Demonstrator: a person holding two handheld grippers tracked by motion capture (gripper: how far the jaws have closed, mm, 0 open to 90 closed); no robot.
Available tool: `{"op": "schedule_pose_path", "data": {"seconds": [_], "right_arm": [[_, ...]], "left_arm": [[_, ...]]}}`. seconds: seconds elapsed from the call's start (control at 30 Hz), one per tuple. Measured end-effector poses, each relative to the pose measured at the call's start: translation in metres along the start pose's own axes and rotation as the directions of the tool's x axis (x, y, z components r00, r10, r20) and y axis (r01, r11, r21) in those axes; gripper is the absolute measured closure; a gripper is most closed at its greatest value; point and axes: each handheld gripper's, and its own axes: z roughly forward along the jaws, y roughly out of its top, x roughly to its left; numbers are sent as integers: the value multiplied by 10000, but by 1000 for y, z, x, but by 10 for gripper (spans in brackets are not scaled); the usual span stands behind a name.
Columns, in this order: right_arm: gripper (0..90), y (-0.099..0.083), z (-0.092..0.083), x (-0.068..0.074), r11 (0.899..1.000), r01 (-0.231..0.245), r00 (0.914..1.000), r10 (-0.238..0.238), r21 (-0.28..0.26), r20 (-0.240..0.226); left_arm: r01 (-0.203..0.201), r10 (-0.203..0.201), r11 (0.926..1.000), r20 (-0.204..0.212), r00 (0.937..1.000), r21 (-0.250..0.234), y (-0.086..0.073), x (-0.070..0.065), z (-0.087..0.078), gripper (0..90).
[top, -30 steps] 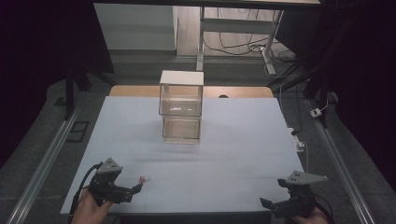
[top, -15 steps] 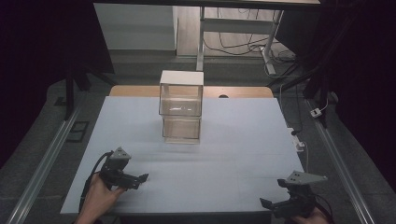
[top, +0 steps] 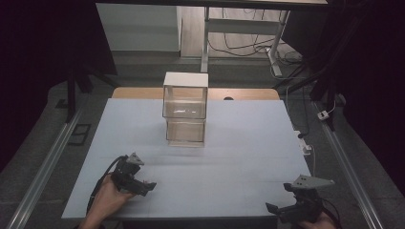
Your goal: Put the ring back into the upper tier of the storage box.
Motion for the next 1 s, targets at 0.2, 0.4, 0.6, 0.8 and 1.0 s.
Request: {"op": "schedule_pose_path", "data": {"seconds": [0.2, 0.4, 0.6, 0.8, 1.0], "right_arm": [[3, 0, 0, 0, 10000, 16, 10000, -16, -5, -1], [3, 0, 0, 0, 10000, 40, 10000, -40, 5, -3], [3, 0, 0, 1, 10000, 63, 10000, -63, 38, 5], [3, 0, 0, 1, 10000, 78, 10000, -78, 59, -10], [3, 0, 1, 1, 9999, 77, 10000, -77, 68, -18]], "left_arm": [[-466, 476, 9962, -123, 9988, 738, -1, -6, 10, 0], [-630, 667, 9928, -324, 9972, 1021, 0, -10, 12, 104], [-872, 891, 9922, -170, 9959, 896, 0, -13, 5, 411], [-1230, 1238, 9882, -33, 9923, 911, 0, -17, 2, 681], [-1089, 1101, 9889, -66, 9939, 1010, 1, -18, 1, 715]]}}
